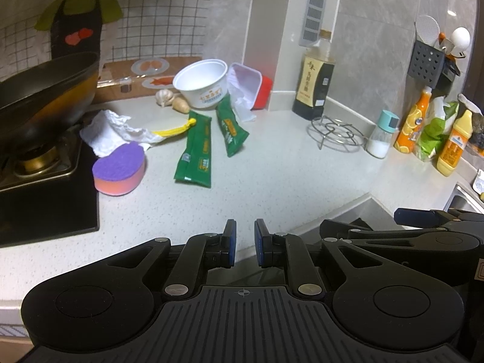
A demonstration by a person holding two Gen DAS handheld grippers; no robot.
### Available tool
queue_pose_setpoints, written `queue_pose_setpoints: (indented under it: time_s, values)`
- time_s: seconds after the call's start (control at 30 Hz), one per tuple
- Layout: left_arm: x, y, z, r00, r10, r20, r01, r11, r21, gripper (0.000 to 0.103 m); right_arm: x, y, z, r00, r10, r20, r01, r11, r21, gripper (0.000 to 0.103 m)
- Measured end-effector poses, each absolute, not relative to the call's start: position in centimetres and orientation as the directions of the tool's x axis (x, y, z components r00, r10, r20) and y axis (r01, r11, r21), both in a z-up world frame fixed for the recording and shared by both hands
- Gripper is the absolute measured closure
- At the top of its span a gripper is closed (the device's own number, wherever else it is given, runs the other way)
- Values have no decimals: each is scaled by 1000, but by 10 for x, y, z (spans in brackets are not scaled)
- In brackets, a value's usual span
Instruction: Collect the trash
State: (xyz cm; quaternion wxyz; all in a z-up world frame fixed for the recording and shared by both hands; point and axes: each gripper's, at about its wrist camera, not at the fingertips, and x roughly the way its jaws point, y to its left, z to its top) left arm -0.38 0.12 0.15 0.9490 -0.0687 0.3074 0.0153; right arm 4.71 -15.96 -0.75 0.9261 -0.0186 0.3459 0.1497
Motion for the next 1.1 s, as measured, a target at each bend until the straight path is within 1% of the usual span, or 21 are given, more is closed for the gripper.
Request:
queue_pose_setpoints:
  time_s: [0.77, 1.1]
  values:
    - [-4, 5, -2, 811, -17, -585, -74, 989, -131, 87, 50, -161, -7, 719, 257, -646, -280, 957, 70, 0]
    - [8, 15, -5, 804, -24, -595, -78, 986, -145, 87, 57, -153, -8, 716, 245, -653, -274, 960, 60, 0]
